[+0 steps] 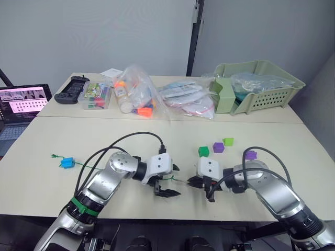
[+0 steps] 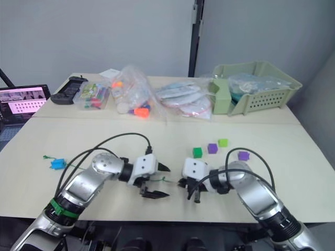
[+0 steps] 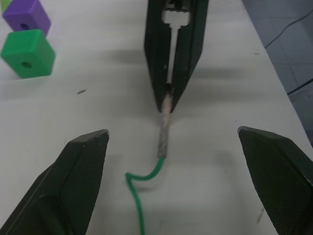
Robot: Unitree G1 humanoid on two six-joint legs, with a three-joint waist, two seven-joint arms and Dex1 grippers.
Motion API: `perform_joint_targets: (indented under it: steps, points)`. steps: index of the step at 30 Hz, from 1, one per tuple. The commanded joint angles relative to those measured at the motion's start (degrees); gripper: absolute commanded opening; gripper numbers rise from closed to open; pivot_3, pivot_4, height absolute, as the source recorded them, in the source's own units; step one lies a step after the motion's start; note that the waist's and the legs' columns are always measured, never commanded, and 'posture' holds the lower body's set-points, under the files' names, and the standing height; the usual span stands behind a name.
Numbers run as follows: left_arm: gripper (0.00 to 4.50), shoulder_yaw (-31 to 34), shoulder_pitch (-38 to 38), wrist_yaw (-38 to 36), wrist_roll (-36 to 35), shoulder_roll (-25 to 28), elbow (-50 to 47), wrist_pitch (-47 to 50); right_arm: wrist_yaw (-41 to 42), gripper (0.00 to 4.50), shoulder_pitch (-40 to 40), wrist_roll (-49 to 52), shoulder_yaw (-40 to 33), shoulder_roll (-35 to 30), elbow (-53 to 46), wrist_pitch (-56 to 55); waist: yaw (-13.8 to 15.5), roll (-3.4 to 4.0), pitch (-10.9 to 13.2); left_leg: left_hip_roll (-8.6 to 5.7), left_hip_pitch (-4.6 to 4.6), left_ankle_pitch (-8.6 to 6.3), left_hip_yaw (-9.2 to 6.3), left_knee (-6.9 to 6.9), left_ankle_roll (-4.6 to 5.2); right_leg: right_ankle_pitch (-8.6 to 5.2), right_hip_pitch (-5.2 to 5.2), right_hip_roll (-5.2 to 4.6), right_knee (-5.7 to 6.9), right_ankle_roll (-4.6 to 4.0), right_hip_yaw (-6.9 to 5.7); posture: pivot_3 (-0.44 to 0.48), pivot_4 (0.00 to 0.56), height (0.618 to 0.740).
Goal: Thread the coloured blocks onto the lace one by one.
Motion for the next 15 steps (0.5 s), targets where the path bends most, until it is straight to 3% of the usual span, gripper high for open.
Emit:
perform_joint_targets:
  steps: [1, 4, 5, 13, 14, 15]
  points:
    - [4.45, -1.6, -2.1, 0.1, 2.2, -0.2, 1.4, -2.1, -0.1, 0.0, -1.3, -0.3, 0.0, 0.5, -0.8, 0.1, 0.0, 0.0, 0.0, 0.0, 0.0, 0.0, 0.0, 0.0, 0.0, 0.0, 0.0, 0.0, 0.0, 0.0, 0.0, 0.0, 0.15, 0.74]
    - [4.45, -2.0, -2.8, 0.2, 2.2, -1.1, 2.7, -2.5, 0.1, 0.0, -1.8, -0.4, 0.7, 0.8, -0.8, 0.1, 0.1, 0.0, 0.0, -0.03, 0.0, 0.0, 0.0, 0.0, 0.0, 0.0, 0.02, -0.02, -0.02, 0.0, 0.01, 0.0, 0.15, 0.74]
    - [3.91, -2.1, -2.9, 0.1, 2.3, -1.3, 2.9, -2.6, 0.1, 0.0, -1.9, -0.4, 0.8, 0.9, -0.8, 0.1, 0.2, 0.0, 0.0, -0.03, -0.02, 0.0, -0.02, 0.01, 0.0, 0.0, 0.02, -0.03, -0.03, 0.0, 0.0, 0.0, 0.15, 0.74]
    - [1.35, -2.4, -3.4, 0.0, 2.7, -1.4, 4.3, -3.1, 0.2, 0.0, -2.1, -0.6, 1.0, 1.1, -0.8, 0.2, 0.1, 0.0, 0.0, -0.03, -0.03, 0.0, -0.05, 0.02, 0.0, 0.0, 0.02, -0.03, -0.03, 0.01, 0.0, 0.0, 0.15, 0.74]
    - [1.35, -2.5, -3.5, 0.0, 2.7, -1.5, 4.5, -3.2, 0.2, 0.0, -2.1, -0.5, 1.0, 1.1, -0.9, 0.2, 0.1, 0.0, 0.0, -0.03, -0.03, 0.0, -0.05, 0.02, 0.0, 0.0, 0.02, -0.03, -0.03, 0.0, 0.0, 0.0, 0.15, 0.74]
    - [0.71, -2.5, -3.7, 0.1, 2.9, -1.5, 4.8, -3.3, 0.2, 0.0, -2.0, -0.5, 1.0, 1.0, -0.9, 0.2, 0.2, 0.0, 0.0, -0.03, -0.03, 0.0, -0.05, 0.02, 0.0, 0.0, 0.02, -0.03, -0.03, 0.0, 0.0, 0.0, 0.15, 0.74]
